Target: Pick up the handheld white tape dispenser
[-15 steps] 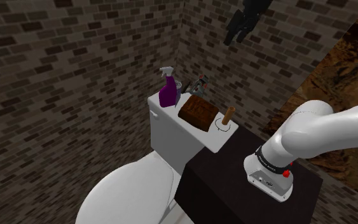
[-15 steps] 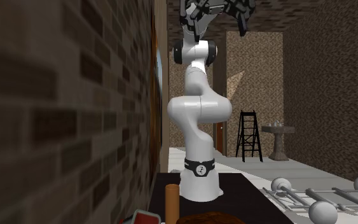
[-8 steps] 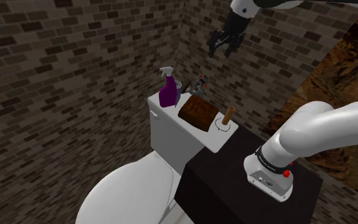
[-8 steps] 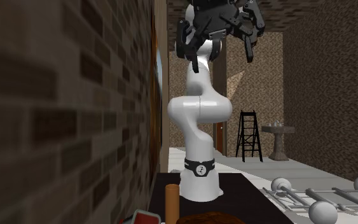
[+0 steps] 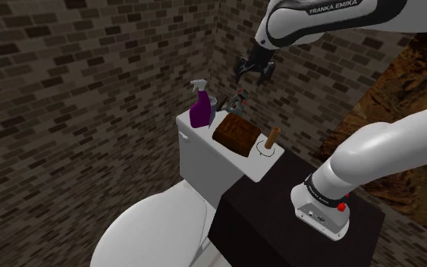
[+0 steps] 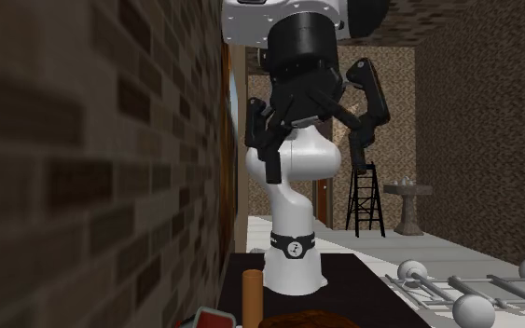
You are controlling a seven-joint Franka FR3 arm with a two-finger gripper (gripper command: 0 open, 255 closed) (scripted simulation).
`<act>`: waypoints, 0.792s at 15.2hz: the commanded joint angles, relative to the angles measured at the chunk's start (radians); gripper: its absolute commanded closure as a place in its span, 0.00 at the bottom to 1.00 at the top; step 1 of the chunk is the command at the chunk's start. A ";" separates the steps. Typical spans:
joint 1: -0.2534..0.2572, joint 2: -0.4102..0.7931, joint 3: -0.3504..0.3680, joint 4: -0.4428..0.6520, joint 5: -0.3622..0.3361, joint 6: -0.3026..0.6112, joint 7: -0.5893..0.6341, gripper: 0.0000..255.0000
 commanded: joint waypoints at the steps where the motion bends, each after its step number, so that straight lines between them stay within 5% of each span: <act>1: -0.021 0.054 0.014 -0.011 -0.001 0.063 0.073 0.00; 9: -0.100 0.313 0.040 -0.016 -0.033 0.304 0.352 0.00; 12: -0.102 0.350 0.040 -0.024 -0.037 0.346 0.367 0.00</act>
